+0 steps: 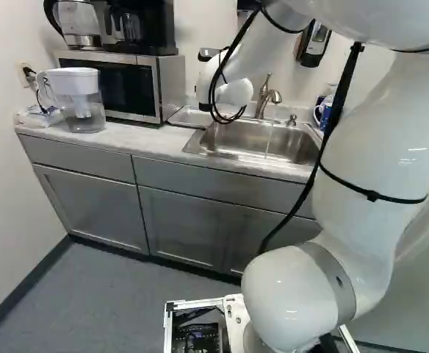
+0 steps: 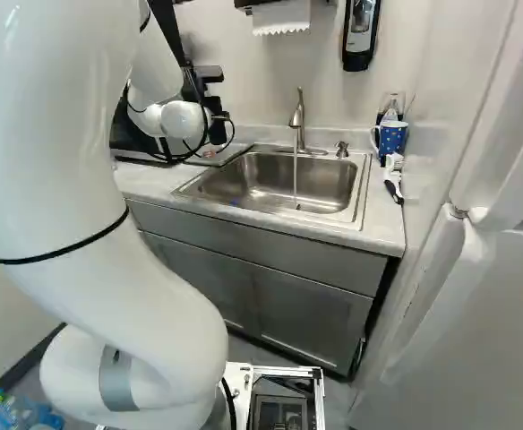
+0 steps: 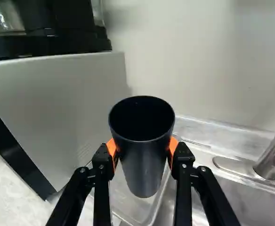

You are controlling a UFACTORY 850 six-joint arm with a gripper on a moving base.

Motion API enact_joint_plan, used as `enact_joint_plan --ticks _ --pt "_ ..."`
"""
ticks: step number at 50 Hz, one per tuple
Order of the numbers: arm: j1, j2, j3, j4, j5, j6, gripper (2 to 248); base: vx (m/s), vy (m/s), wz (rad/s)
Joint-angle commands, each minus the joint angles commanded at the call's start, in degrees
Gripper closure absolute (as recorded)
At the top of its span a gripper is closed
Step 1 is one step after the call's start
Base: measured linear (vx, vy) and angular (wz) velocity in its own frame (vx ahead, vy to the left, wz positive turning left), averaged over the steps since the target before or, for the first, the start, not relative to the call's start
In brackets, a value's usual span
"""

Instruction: Rinse the cup and place it in the tray

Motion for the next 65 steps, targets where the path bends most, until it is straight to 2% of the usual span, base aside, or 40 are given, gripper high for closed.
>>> enact_joint_plan --ticks 13,43,59,60,64,65 --pt "1.16 -4.40 -3.14 0.00 0.00 0.00 127 0.000 0.000 0.000" --pt "1.95 -14.28 -10.74 0.00 0.00 0.00 127 0.000 0.000 0.000" --pt "1.95 -14.70 -10.60 0.00 0.00 0.00 127 0.000 0.000 0.000" --pt "1.95 -14.70 -10.60 0.00 0.00 0.00 109 0.000 0.000 0.000" --pt "1.95 -14.70 -10.60 0.00 0.00 0.00 109 0.000 0.000 0.000" --pt "1.95 -14.70 -10.60 0.00 0.00 0.00 75 0.000 0.000 0.000"
